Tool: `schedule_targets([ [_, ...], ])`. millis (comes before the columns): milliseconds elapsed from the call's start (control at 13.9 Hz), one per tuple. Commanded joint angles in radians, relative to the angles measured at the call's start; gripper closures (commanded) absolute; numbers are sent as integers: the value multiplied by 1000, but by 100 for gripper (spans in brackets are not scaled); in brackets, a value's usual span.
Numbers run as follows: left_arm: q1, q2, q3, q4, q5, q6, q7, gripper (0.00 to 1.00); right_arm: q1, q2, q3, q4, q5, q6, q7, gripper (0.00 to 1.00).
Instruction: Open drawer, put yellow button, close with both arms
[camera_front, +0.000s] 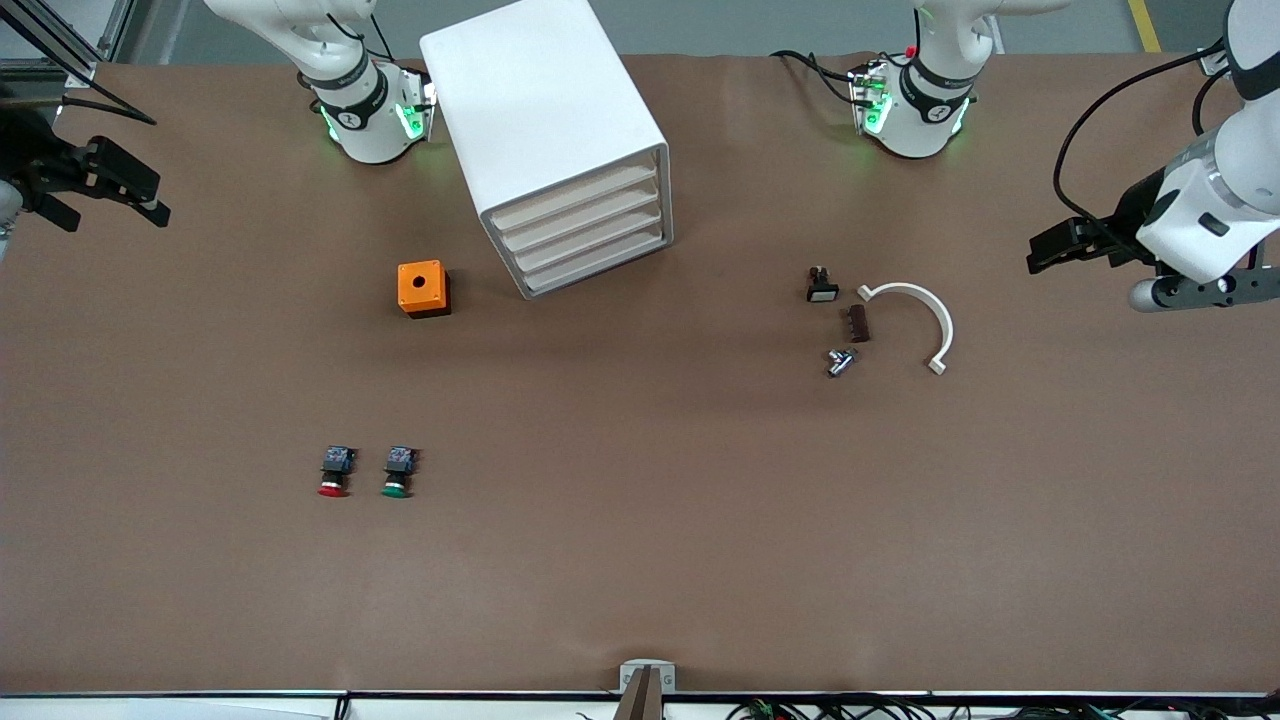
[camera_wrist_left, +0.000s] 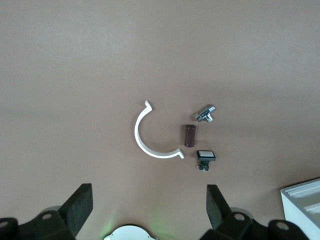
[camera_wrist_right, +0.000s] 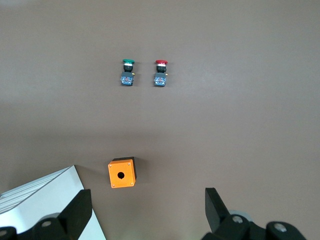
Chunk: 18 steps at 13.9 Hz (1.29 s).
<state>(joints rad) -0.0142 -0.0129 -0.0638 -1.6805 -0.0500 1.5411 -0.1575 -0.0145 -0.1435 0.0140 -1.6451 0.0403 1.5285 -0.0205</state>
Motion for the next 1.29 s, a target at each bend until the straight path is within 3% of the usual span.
schedule_targets([
  [0,31,-39,-10,-41,21,40,35,0,-12,-31,4,-30,13,2,2,0],
  [1222,53,-42,-2,77,16,131,35,0,-13,-33,4,-32,6,-5,14,0],
])
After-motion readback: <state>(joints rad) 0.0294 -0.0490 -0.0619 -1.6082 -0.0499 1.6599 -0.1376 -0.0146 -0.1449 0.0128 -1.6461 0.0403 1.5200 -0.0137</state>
